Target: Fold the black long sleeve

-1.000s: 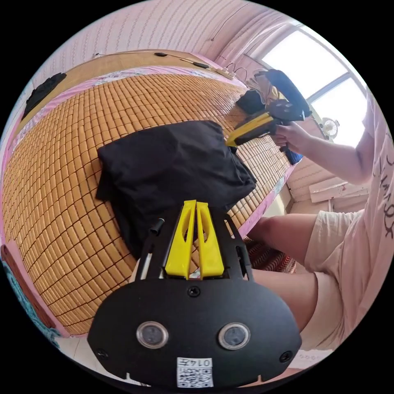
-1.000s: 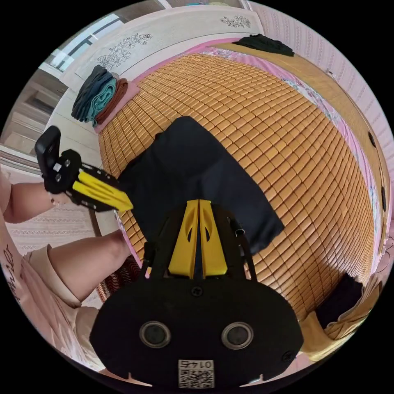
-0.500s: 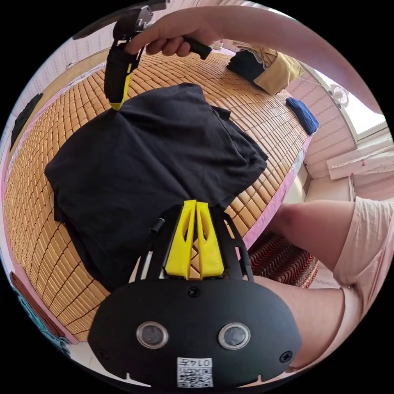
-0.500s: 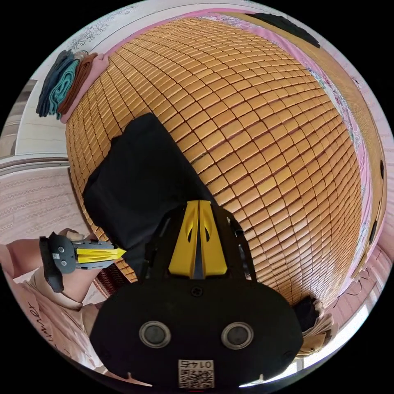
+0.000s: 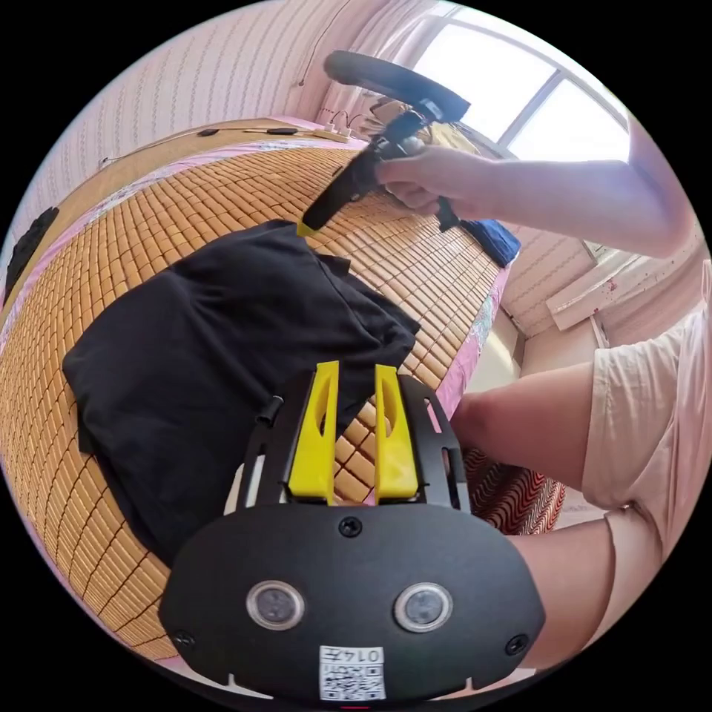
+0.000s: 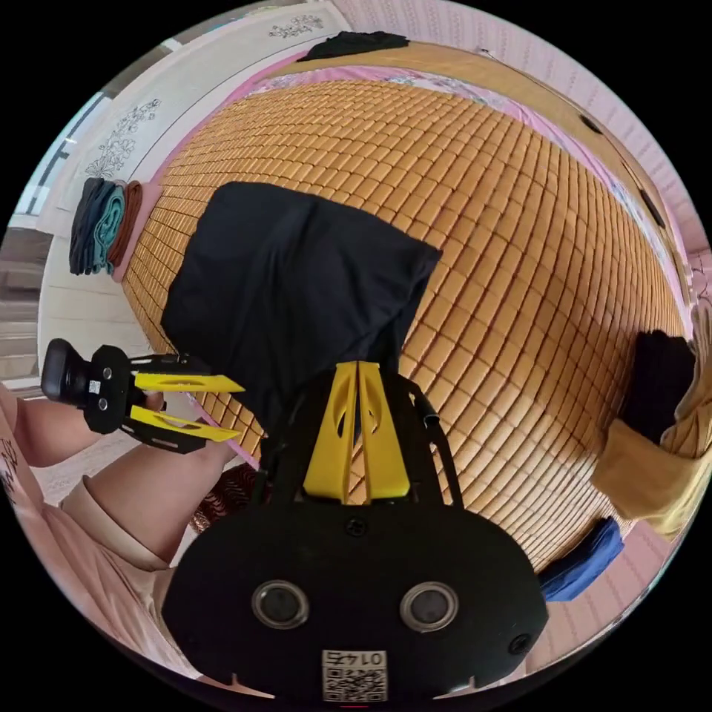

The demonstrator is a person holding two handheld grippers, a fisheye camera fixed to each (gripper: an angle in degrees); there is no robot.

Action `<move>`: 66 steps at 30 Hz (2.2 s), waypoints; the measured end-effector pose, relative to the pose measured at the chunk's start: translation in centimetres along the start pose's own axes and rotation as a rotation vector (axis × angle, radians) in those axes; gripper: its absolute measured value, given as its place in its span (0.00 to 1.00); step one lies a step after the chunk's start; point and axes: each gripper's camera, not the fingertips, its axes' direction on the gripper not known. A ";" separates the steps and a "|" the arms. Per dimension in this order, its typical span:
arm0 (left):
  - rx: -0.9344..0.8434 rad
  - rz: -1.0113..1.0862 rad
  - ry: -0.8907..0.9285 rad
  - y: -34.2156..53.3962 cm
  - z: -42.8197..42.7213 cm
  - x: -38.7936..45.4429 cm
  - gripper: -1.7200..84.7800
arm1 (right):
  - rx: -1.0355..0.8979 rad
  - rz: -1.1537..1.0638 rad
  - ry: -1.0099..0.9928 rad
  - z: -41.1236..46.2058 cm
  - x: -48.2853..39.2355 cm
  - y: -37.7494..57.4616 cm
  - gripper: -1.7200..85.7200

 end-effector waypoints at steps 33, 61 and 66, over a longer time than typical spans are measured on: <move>-0.095 0.033 0.030 0.7 1.1 6.0 0.02 | 0.356 0.555 -0.891 5.5 18.4 12.0 0.21; 0.019 -0.709 0.133 12.0 -6.7 -4.4 0.05 | 0.107 -0.135 -0.416 4.6 -3.6 -9.5 0.16; 0.015 -0.803 0.067 13.7 -9.4 -4.8 0.03 | 0.069 -0.298 -0.095 5.4 -6.3 -12.1 0.19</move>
